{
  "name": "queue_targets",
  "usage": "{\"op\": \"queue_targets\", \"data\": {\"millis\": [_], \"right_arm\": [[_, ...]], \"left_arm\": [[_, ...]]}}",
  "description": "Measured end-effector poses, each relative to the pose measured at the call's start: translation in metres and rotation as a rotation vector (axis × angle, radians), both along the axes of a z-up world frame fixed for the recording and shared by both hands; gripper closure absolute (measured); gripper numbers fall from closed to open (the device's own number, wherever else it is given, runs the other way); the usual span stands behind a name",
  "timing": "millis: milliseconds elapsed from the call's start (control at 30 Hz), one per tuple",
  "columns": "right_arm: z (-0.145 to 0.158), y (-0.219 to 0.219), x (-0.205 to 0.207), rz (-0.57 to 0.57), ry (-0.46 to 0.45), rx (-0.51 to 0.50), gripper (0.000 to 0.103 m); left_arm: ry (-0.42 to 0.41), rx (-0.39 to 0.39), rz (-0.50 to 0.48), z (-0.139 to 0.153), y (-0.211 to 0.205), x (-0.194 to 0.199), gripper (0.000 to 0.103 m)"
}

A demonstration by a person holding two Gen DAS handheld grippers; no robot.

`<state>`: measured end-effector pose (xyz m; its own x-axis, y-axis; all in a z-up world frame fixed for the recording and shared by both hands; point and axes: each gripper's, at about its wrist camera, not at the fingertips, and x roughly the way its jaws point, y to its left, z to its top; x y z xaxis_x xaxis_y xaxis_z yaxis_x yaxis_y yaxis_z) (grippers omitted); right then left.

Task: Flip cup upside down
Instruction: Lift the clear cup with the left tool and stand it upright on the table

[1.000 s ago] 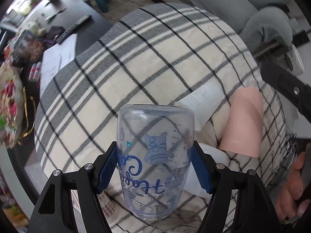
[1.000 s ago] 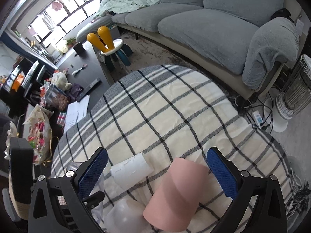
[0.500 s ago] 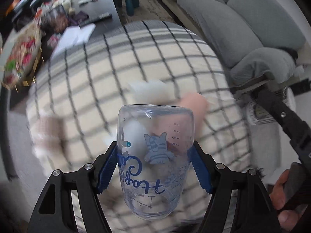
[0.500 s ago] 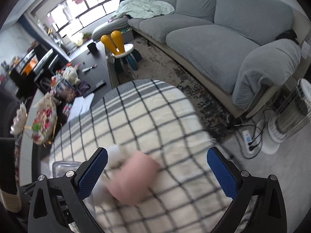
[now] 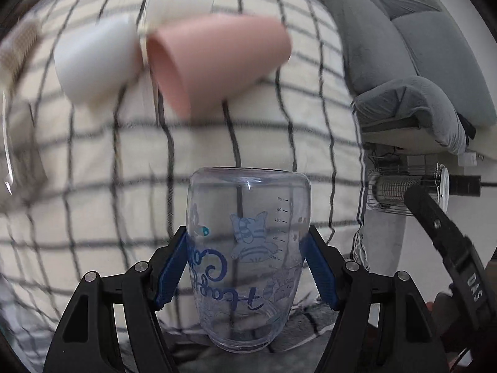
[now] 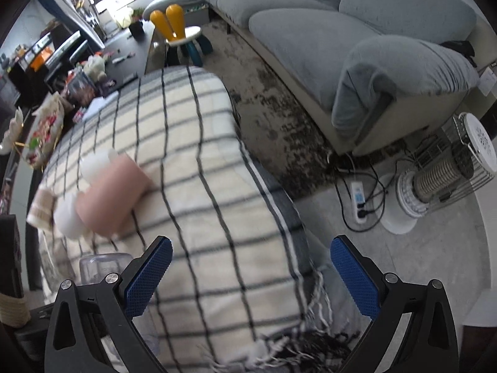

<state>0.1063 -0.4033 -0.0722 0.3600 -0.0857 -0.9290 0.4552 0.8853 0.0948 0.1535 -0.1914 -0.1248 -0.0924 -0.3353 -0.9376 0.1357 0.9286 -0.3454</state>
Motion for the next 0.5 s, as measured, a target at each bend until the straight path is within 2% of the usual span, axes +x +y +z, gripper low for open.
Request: {"op": "queue_targets", "data": {"millis": [100,400,467,500], "right_arm": [[-0.007,-0.003,-0.008,0.006,0.014,0.006,0.001],[-0.016,-0.001,-0.009,0.020,0.027,0.019,0.001],[-0.015,0.000,-0.009,0.024,0.025,0.014,0.001],[-0.015,0.000,-0.008,0.024,0.025,0.014,0.001]], "left_arm": [[0.031,-0.007,0.039,-0.013,0.001,-0.005,0.032],[0.000,0.007,0.036,-0.015,-0.006,-0.008,0.031],[-0.008,0.027,0.032,-0.013,-0.005,-0.009,0.025],[-0.013,0.034,0.034,-0.012,-0.003,-0.010,0.019]]}}
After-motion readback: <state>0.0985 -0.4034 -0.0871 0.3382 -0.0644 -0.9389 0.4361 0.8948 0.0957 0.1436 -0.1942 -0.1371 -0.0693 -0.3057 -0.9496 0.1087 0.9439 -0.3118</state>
